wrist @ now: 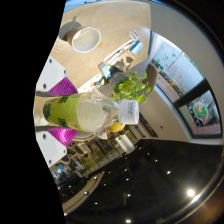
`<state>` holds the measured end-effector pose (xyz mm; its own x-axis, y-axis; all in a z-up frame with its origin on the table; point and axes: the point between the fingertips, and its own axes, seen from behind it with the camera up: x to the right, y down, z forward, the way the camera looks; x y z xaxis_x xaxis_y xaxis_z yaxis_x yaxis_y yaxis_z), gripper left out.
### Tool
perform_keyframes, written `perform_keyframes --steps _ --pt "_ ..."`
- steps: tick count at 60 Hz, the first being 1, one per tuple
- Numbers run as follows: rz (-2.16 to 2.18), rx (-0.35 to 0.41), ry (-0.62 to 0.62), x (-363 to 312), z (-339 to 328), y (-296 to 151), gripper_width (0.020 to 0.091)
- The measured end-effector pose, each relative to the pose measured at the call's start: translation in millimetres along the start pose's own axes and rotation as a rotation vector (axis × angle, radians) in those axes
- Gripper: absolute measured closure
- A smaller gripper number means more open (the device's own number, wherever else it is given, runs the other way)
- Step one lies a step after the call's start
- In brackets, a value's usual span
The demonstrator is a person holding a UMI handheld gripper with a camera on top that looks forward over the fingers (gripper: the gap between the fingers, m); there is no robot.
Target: Pour water
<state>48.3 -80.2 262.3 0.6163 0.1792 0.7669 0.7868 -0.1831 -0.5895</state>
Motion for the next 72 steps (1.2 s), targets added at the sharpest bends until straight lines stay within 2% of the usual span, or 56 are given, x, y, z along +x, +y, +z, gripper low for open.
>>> perform_keyframes --steps 16,39,41,44,50,55,57,61,64,72 --pt "0.707 -0.031 -0.214 -36 41 57 0.0715" --pt "0.842 -0.150 -0.298 -121 75 152 0.0701" --pt "0.846 -0.114 -0.290 -120 74 150 0.0703" --pt "0.837 -0.107 -0.290 -122 72 151 0.0701" --pt "0.855 -0.105 -0.281 -121 72 152 0.0633" --pt "0.863 -0.150 -0.290 -124 71 156 0.0568" --pt "0.866 -0.196 -0.297 -127 69 160 0.0478" --pt "0.879 -0.279 -0.312 -134 58 169 0.0236" --pt "0.897 -0.317 -0.304 -130 47 168 0.0257" --pt "0.908 -0.367 -0.273 -109 2 155 0.0249"
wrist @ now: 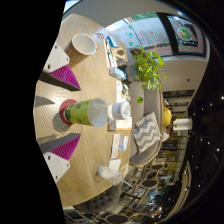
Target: Pour water
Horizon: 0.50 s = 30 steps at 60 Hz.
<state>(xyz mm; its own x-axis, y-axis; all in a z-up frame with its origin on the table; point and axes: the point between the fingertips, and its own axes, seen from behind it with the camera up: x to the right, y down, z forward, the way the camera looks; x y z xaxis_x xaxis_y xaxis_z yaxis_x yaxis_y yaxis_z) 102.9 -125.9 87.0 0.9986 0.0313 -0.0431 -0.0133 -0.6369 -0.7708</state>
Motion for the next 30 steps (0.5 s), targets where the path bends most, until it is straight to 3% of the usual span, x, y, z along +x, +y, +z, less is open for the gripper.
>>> perform_keyframes --steps 20,30 --pt "-0.012 -0.018 0.086 -26 -148 -2 0.0248" --pt "-0.027 -0.015 0.135 -30 -188 7 0.0247"
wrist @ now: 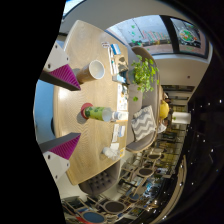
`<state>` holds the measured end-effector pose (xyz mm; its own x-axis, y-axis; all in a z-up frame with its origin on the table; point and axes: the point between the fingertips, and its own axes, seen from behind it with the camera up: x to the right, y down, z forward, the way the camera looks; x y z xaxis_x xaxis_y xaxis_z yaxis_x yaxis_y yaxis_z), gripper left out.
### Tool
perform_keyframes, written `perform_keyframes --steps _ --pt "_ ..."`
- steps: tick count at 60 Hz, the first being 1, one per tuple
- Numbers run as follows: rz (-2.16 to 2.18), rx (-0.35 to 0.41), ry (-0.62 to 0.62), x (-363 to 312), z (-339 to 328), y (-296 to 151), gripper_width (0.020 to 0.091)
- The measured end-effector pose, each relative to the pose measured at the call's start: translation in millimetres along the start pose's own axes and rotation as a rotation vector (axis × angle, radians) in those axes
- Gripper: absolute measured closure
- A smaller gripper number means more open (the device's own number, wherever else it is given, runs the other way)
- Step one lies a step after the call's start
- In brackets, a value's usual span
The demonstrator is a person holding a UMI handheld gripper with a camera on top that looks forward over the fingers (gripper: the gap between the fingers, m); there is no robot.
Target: Pour water
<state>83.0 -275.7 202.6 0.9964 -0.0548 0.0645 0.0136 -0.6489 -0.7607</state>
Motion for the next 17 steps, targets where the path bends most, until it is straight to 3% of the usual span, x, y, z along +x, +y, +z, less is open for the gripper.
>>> perform_keyframes --steps 17 --pt "-0.011 -0.027 0.021 5 -22 19 0.0250"
